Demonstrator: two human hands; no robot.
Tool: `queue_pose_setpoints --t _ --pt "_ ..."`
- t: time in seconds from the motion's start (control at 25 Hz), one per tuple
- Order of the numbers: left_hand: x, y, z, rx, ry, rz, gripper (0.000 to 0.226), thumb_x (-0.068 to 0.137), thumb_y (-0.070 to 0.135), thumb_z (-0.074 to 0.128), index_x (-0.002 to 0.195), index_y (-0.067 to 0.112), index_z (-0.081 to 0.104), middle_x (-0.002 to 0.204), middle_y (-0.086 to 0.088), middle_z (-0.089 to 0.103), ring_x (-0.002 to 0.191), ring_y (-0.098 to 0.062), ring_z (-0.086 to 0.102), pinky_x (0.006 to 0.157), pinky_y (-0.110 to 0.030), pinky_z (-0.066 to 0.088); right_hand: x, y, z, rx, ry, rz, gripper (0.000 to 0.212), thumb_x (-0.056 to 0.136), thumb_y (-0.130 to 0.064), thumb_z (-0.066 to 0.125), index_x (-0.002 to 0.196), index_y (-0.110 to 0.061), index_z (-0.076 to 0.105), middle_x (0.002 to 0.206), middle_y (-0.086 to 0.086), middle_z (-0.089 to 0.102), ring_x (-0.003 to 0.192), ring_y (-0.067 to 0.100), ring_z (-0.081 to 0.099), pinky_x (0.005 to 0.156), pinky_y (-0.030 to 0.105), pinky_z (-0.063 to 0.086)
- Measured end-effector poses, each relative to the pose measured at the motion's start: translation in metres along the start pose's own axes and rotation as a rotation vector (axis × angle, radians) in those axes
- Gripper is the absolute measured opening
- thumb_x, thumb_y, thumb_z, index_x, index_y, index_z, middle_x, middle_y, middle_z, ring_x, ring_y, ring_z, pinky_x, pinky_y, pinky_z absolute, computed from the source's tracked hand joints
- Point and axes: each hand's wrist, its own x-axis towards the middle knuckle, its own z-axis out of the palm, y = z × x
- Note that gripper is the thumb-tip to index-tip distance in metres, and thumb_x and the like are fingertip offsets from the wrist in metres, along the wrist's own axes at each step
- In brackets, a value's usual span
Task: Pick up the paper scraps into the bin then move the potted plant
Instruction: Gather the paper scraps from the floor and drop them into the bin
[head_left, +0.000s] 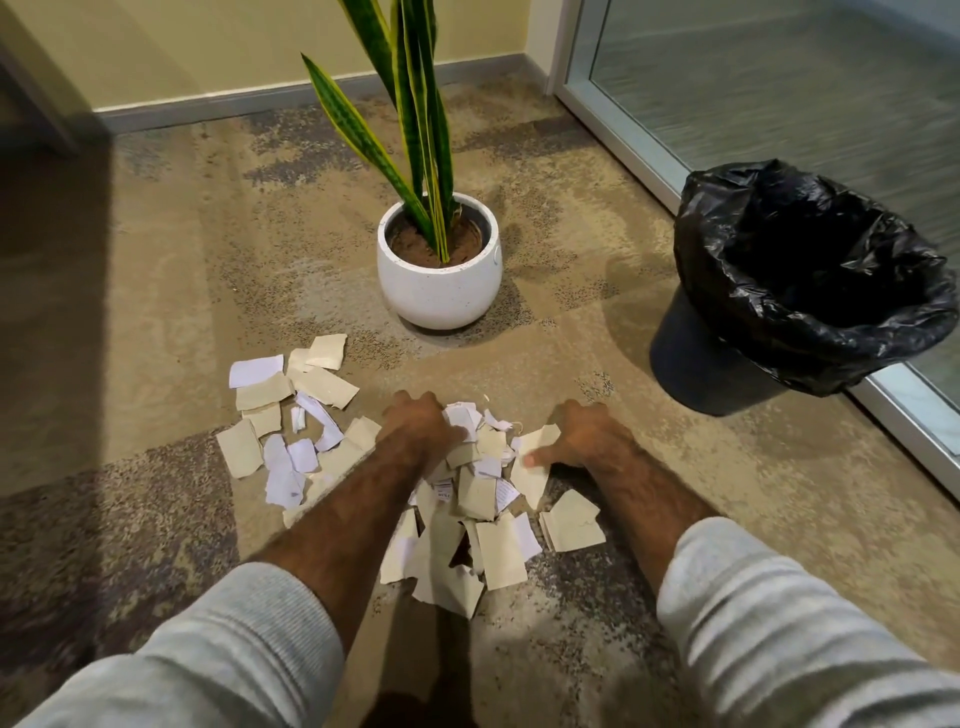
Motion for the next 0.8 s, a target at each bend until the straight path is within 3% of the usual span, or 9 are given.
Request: queue_pose_setpoints --t 0.12,0.28,0.36,0.48,0.6,0.8 --pt "-0.003 0.000 0.006 -0.077 -0.042 -0.028 0.073 0.083 0.051 0.074 0.143 0.020 0.048 0.142 -0.016 0.037 0.130 -0.037 0.044 0.101 -0.042 0.048 -0.014 -0.017 0.019 0.061 -0.064 0.029 0.112 0.054 -0.056 0.094 0.145 -0.024 0.036 0.142 0.018 0.033 0.127 0.040 0.050 0.097 0.044 0.053" --pt "-0.002 0.000 0.012 -0.213 -0.047 -0.010 0.075 0.080 0.037 0.082 0.143 0.017 0.047 0.139 -0.018 0.041 0.123 -0.036 0.052 0.093 -0.046 0.058 -0.019 -0.047 0.040 0.185 -0.001 -0.034 0.115 0.056 -0.037 0.098 0.149 -0.025 0.031 0.143 0.016 0.029 0.124 0.042 0.052 0.088 0.051 0.060" --pt "-0.004 -0.001 0.016 -0.320 -0.055 -0.002 0.074 0.080 0.028 0.083 0.144 0.019 0.048 0.138 -0.018 0.042 0.116 -0.034 0.058 0.087 -0.041 0.061 -0.018 -0.055 0.044 0.223 0.000 -0.075 0.117 0.058 -0.034 0.097 0.151 -0.030 0.027 0.141 0.015 0.028 0.123 0.043 0.052 0.085 0.053 0.061" --pt "-0.005 -0.004 0.021 -0.455 -0.029 0.035 0.066 0.079 0.014 0.080 0.140 0.019 0.055 0.135 -0.017 0.053 0.112 -0.030 0.062 0.080 -0.031 0.057 -0.013 -0.063 0.048 0.209 0.021 -0.173 0.113 0.064 -0.033 0.091 0.153 -0.036 0.022 0.137 0.014 0.028 0.119 0.042 0.053 0.089 0.051 0.059" --pt "-0.005 -0.004 0.018 -0.700 -0.061 0.022 0.050 0.080 -0.005 0.071 0.126 0.013 0.064 0.121 -0.016 0.068 0.095 -0.025 0.067 0.069 -0.027 0.056 -0.008 -0.069 0.052 0.176 0.030 -0.232 0.100 0.069 -0.033 0.087 0.151 -0.035 0.030 0.139 0.015 0.027 0.115 0.040 0.057 0.092 0.048 0.058" --pt "-0.016 -0.002 0.017 -0.985 -0.121 -0.051 0.034 0.085 -0.017 0.058 0.112 0.002 0.064 0.101 -0.021 0.064 0.081 -0.029 0.063 0.060 -0.030 0.052 0.001 -0.068 0.058 0.224 0.064 -0.200 0.084 0.067 -0.041 0.086 0.140 -0.027 0.047 0.133 0.011 0.031 0.105 0.036 0.062 0.088 0.043 0.059"
